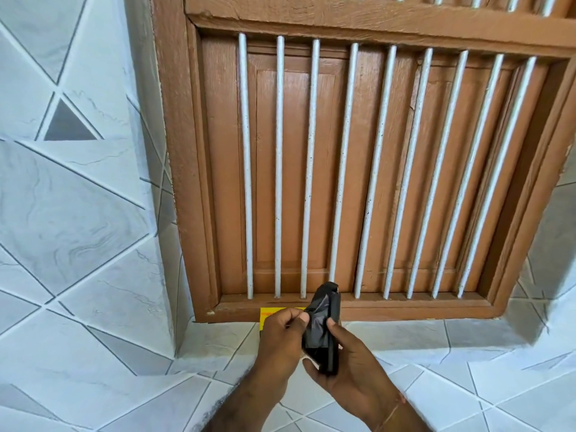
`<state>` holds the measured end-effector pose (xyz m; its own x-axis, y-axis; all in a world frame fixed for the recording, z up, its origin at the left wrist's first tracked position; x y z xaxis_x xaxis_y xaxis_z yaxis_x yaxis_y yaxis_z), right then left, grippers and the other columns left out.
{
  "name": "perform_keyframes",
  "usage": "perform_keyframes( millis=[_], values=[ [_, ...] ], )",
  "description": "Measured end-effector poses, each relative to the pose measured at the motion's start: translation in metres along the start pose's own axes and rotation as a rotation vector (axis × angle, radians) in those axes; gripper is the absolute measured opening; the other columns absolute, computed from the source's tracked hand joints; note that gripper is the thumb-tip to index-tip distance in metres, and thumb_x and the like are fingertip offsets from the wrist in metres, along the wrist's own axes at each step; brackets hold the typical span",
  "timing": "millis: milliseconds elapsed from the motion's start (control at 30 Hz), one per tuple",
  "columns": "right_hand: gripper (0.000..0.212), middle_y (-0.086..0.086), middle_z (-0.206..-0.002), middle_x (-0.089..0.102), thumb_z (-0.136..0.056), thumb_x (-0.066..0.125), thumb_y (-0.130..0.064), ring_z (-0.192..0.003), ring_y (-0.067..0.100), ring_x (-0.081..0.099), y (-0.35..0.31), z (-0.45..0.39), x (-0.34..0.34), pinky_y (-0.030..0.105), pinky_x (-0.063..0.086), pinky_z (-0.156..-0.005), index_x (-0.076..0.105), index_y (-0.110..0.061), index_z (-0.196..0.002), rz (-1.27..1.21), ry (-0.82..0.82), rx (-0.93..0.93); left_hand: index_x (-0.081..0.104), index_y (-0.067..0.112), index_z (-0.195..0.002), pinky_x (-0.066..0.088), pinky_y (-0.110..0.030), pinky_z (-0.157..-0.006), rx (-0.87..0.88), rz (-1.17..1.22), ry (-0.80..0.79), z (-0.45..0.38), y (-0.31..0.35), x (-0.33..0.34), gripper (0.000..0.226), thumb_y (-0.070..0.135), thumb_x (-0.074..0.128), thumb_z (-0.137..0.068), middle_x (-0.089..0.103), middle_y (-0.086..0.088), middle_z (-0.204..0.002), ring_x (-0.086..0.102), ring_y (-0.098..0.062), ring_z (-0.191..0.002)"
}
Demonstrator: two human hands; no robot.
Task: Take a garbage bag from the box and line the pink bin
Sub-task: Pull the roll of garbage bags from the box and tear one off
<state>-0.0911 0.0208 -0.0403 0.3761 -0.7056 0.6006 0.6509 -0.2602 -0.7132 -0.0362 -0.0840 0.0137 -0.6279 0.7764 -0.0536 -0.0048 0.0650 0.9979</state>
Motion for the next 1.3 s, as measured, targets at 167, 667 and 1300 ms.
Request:
perform_keyframes(
  millis=[167,667,1300],
  values=[
    [0.050,0.018,-0.107,0.075,-0.069,0.079,-0.020,-0.095,0.032,0.066,-0.010,-0.001,-0.013,0.039,0.055,-0.071,0.068,-0.006,-0.116,-0.057,0.059,-0.013,0.071,0.019,-0.086,0.052,-0.026,-0.076,-0.052,-0.012,-0.010,-0.004,0.004,-0.004,0.026,0.021,0.049,-0.099,0.074,0.000,-0.089,0.066,-0.015,-0.091],
    [0.046,0.020,-0.109,0.074,-0.071,0.075,-0.001,-0.101,0.039,0.068,-0.033,-0.004,-0.028,0.039,0.061,-0.069,0.066,-0.002,-0.117,0.017,-0.001,-0.002,0.063,0.012,-0.083,0.053,-0.048,-0.088,-0.276,0.290,0.257,-0.010,-0.001,-0.053,0.023,0.013,0.046,-0.100,0.067,-0.013,-0.100,0.061,-0.034,-0.101],
    [0.037,0.027,-0.100,0.060,-0.070,0.074,0.003,-0.095,0.040,0.056,-0.055,0.010,0.022,0.051,0.045,-0.093,0.061,0.012,-0.104,0.522,-0.374,-0.109,0.058,0.039,-0.121,0.047,-0.023,-0.096,0.254,-0.286,-0.174,-0.002,0.038,-0.025,0.041,0.057,0.060,-0.084,0.068,0.012,-0.120,0.061,-0.003,-0.112]
  ],
)
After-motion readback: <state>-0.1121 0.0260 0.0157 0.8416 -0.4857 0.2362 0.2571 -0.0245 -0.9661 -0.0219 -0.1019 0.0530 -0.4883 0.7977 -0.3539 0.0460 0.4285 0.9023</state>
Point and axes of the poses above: each hand's wrist, its own z-axis away from the middle knuckle, its own x-axis out of the palm, y = z × x, the point moved 8 cm from there along -z, towards the middle knuckle
